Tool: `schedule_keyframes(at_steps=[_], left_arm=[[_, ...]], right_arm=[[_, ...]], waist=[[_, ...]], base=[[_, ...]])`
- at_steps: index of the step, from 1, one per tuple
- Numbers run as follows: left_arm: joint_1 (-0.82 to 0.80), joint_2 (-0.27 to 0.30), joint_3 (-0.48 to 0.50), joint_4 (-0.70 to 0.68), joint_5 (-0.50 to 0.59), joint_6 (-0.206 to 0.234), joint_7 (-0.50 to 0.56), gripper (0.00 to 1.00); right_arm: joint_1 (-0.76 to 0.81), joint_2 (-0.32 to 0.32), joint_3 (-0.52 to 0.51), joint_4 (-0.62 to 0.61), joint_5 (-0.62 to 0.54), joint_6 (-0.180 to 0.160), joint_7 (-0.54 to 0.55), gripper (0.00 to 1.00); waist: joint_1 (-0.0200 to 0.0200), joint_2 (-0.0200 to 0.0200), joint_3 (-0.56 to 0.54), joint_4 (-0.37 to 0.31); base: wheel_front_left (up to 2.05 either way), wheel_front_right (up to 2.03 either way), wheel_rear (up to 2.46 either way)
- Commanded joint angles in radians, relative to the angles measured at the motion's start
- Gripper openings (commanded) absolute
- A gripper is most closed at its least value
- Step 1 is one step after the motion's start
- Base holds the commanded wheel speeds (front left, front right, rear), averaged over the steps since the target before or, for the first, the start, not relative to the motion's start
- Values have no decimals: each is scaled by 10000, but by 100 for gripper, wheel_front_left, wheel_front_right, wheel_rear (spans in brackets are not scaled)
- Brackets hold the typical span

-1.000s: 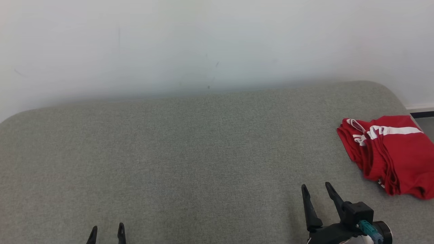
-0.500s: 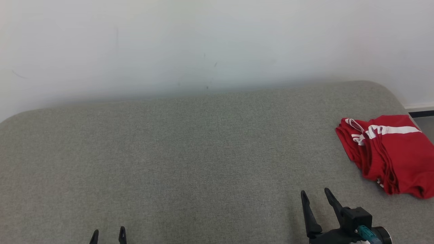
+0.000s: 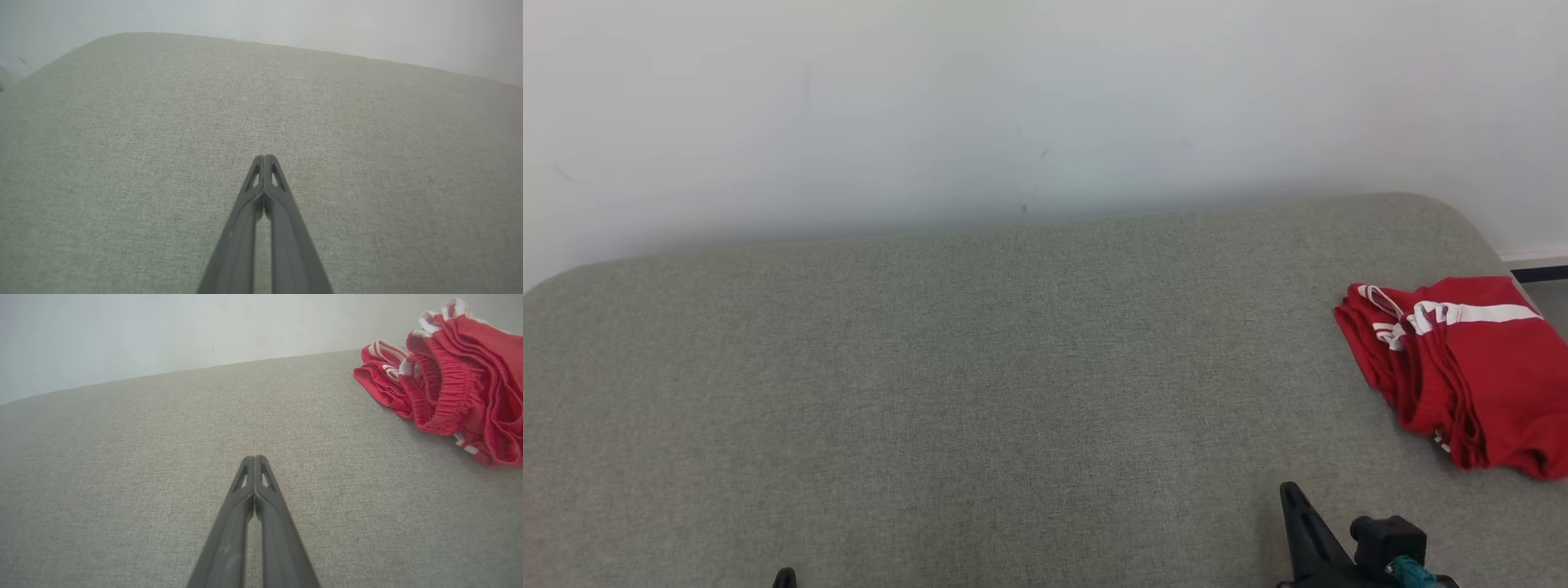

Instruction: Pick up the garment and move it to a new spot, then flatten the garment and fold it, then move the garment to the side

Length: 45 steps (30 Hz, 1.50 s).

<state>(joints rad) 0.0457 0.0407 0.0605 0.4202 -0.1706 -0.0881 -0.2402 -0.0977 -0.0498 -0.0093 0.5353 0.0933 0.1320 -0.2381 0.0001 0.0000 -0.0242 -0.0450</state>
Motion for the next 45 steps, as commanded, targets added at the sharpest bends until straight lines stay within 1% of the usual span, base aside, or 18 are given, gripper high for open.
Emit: schedule_keyframes(at_steps=[1,14,15,30,45], left_arm=[[-234,40,97,-127,-541,-28,149,0],[-415,53,92,-506,-3020,-98,675,0],[-415,53,92,-506,-3020,-98,675,0],[-666,69,177,-792,-5416,-169,1269,0],[-881,81,266,-1015,-7462,-239,1786,0]], right_arm=[[-275,-6,-124,-191,588,-1,143,0],[-155,-6,-181,-790,3212,-3,651,0],[-155,-6,-181,-790,3212,-3,651,0],[-143,-6,-348,-1267,5733,-6,1239,0],[-156,-7,-511,-1645,7869,-9,1763,0]], waist=[[0,0,3,8],[0,0,31,55],[0,0,31,55],[0,0,63,110],[0,0,96,165]], base=[[0,0,0],[0,0,0],[0,0,0],[0,0,0],[0,0,0]])
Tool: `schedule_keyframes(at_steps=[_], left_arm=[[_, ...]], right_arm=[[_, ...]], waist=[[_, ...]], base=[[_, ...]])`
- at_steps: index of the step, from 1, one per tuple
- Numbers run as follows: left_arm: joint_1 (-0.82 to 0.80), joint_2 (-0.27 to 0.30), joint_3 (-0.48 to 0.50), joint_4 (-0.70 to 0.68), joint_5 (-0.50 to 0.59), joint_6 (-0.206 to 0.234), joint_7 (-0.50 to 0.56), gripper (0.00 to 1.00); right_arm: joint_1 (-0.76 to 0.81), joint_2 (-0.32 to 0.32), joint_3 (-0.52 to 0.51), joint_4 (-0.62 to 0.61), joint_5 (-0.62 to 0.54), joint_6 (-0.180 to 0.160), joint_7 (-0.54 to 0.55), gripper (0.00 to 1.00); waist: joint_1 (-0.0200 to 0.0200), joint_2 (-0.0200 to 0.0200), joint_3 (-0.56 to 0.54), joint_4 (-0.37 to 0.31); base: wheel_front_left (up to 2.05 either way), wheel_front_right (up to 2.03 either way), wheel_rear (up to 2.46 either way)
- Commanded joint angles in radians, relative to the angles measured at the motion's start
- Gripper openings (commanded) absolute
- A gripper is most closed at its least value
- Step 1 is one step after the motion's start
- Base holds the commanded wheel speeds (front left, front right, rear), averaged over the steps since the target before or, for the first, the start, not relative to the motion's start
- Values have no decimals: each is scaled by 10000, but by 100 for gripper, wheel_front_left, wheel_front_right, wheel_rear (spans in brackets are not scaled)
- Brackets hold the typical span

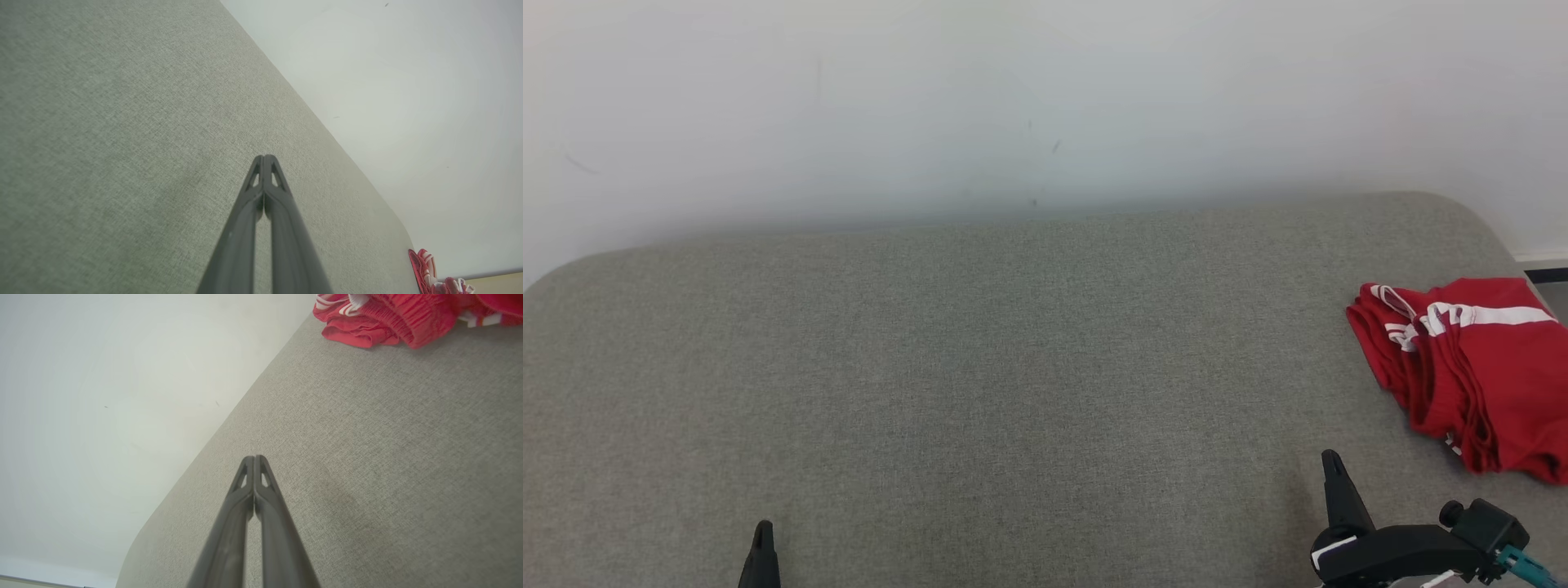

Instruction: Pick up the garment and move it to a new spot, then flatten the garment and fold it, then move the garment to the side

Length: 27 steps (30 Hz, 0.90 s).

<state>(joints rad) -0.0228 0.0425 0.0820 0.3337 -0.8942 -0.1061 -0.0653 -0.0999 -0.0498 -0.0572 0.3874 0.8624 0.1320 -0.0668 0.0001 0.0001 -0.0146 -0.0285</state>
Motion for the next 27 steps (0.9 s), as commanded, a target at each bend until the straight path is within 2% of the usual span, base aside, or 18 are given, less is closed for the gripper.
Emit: schedule_keyframes(at_steps=[1,27], left_arm=[[-213,65,56,-164,-338,-62,66,0],[-531,78,168,-463,-3106,-148,769,0]], right_arm=[[-135,-6,-42,-189,303,-9,74,0],[-151,-6,-262,-702,3222,-14,782,0]], waist=[[0,-1,2,5],[-1,-1,56,96]], base=[[0,0,0],[0,0,0]])
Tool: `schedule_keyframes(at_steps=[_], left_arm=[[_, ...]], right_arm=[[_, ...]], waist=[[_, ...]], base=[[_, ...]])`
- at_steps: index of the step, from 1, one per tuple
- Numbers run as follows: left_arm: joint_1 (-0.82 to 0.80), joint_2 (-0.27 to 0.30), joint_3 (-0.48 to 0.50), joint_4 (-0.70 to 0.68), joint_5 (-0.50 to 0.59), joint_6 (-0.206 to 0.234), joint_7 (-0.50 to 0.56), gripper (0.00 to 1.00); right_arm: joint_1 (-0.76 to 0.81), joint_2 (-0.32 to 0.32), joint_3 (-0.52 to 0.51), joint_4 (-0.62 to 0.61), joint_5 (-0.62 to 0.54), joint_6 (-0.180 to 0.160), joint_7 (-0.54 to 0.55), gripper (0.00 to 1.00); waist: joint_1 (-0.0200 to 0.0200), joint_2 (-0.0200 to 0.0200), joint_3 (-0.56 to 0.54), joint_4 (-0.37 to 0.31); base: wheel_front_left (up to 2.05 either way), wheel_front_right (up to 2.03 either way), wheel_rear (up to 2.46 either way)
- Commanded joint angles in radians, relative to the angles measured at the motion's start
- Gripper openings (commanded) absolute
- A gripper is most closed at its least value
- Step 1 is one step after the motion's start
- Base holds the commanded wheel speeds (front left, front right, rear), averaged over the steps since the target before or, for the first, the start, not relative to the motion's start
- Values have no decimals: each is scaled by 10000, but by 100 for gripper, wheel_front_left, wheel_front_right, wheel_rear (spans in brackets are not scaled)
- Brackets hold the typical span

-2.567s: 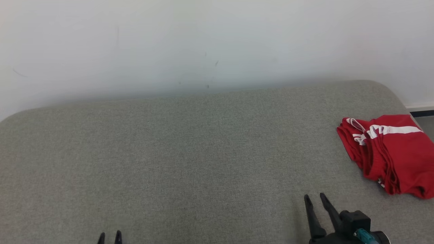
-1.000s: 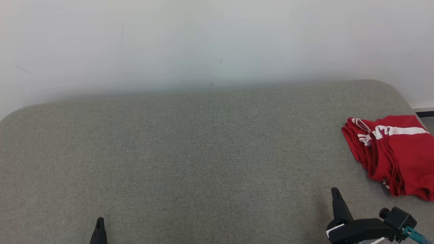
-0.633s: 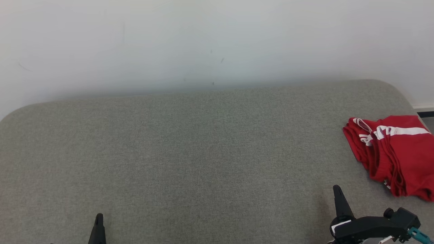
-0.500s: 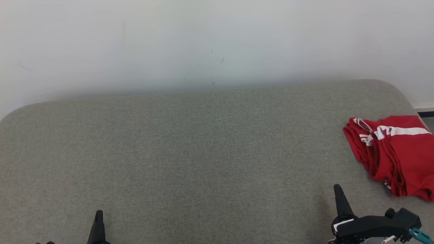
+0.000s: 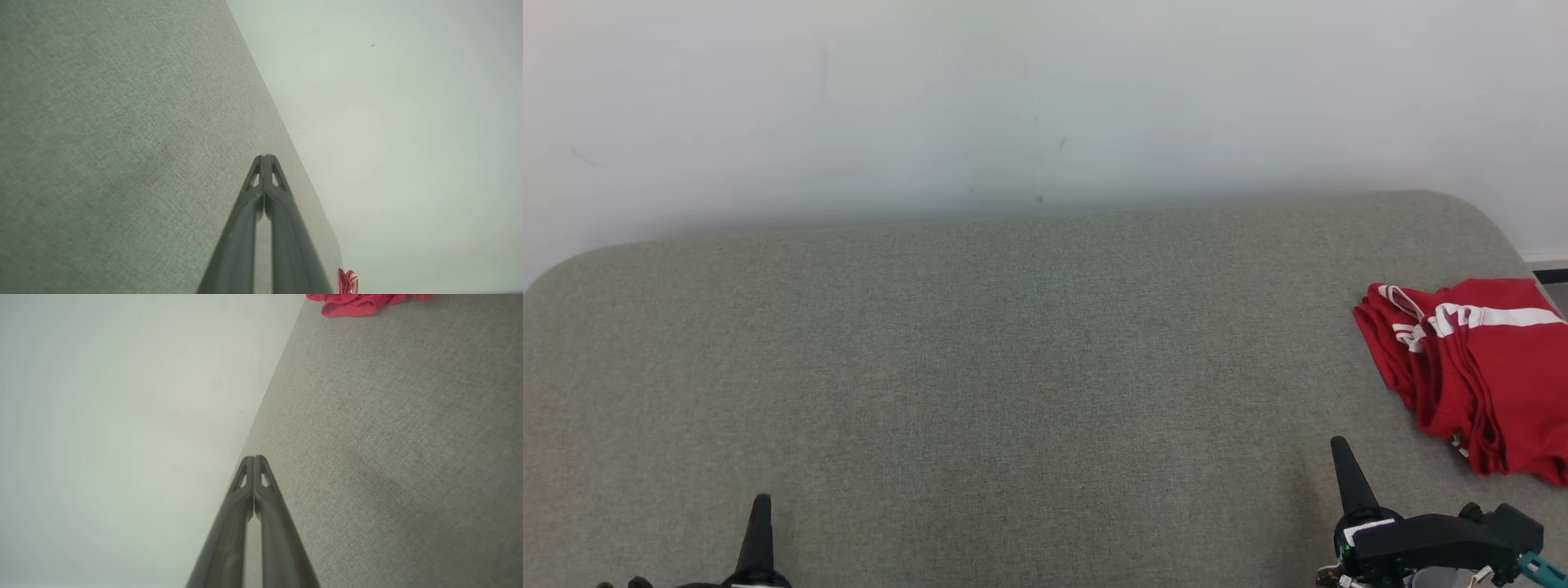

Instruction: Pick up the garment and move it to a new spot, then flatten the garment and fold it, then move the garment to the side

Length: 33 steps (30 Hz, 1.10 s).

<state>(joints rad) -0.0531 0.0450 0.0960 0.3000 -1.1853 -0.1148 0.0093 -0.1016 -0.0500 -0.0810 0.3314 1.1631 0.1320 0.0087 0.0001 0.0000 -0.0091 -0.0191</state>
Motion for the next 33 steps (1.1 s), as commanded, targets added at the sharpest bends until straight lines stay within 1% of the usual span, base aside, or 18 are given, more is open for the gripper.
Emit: schedule_keyframes(at_steps=[1,15,33], left_arm=[[-238,55,34,-137,-301,-66,52,0],[-381,62,94,-278,-1681,-100,405,0],[-530,69,155,-426,-3023,-144,757,0]], right_arm=[[-135,-4,-33,-160,305,-14,58,0],[-140,-3,-143,-409,1749,-16,411,0],[-142,-3,-251,-651,3207,-19,769,0]], waist=[[-1,0,3,6],[-1,0,35,61],[-1,0,71,123]], base=[[0,0,0],[0,0,0],[0,0,0]])
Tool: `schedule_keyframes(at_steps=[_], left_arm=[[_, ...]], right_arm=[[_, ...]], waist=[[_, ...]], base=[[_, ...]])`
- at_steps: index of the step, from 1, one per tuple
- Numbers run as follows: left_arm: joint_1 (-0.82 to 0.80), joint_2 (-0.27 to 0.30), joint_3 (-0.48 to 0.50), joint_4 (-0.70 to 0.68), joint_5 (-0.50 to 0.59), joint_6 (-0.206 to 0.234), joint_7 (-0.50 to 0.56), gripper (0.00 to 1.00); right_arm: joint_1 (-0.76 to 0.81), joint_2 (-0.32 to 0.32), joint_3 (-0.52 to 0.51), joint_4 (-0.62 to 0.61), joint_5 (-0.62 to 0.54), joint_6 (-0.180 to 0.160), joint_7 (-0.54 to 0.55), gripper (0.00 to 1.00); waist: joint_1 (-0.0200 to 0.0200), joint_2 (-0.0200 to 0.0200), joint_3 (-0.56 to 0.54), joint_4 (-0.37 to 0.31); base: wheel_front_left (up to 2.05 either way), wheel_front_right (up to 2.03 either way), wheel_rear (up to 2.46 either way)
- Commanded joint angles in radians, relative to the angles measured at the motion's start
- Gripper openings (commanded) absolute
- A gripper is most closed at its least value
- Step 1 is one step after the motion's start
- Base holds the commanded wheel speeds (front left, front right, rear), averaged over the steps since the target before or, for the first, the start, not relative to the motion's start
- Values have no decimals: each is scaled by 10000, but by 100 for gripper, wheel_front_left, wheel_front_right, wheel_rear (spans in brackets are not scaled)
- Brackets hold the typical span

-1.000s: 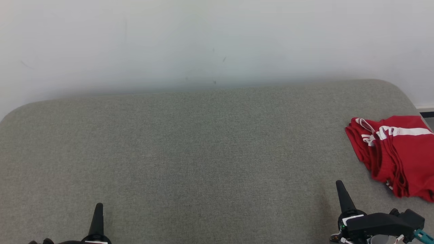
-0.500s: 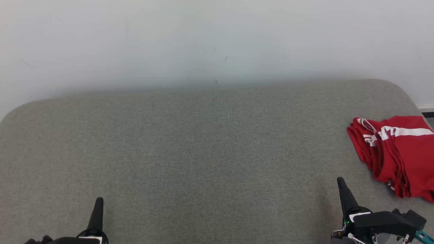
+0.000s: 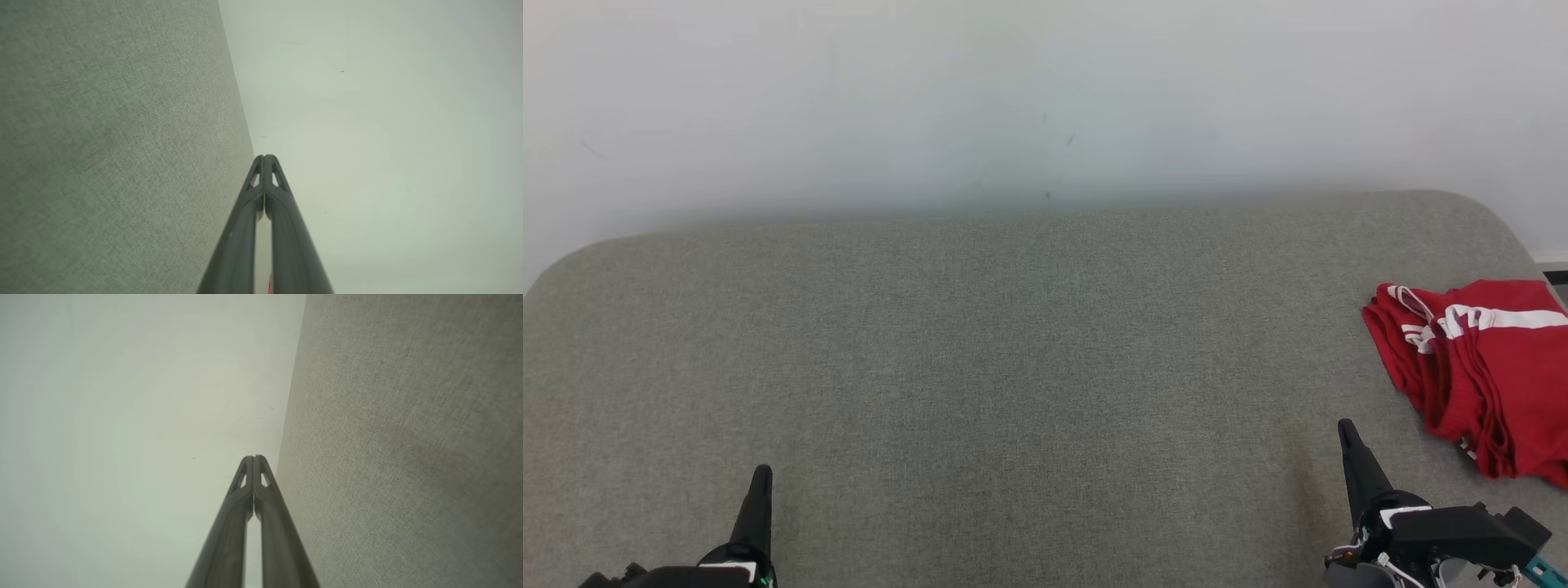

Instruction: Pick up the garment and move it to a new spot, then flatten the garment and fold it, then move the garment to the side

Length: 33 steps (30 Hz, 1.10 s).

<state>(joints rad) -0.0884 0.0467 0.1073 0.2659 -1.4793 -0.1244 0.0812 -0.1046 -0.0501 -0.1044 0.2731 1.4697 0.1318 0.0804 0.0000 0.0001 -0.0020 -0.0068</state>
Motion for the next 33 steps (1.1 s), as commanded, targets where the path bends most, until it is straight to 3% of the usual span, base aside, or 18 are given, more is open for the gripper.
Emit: schedule_keyframes(at_steps=[1,18,33], left_arm=[[-189,53,46,-93,-166,-52,66,0],[-299,57,96,-207,-1360,-80,375,0],[-283,56,94,-205,-1359,-82,356,0]], right_arm=[[-113,-1,-23,-84,217,-17,78,0],[-106,0,-118,-290,1473,-21,365,0],[-100,0,-114,-287,1433,-21,377,0]], waist=[[0,-1,2,4],[0,-1,38,66],[0,-1,39,68]], base=[[0,0,0],[0,0,0],[0,0,0]])
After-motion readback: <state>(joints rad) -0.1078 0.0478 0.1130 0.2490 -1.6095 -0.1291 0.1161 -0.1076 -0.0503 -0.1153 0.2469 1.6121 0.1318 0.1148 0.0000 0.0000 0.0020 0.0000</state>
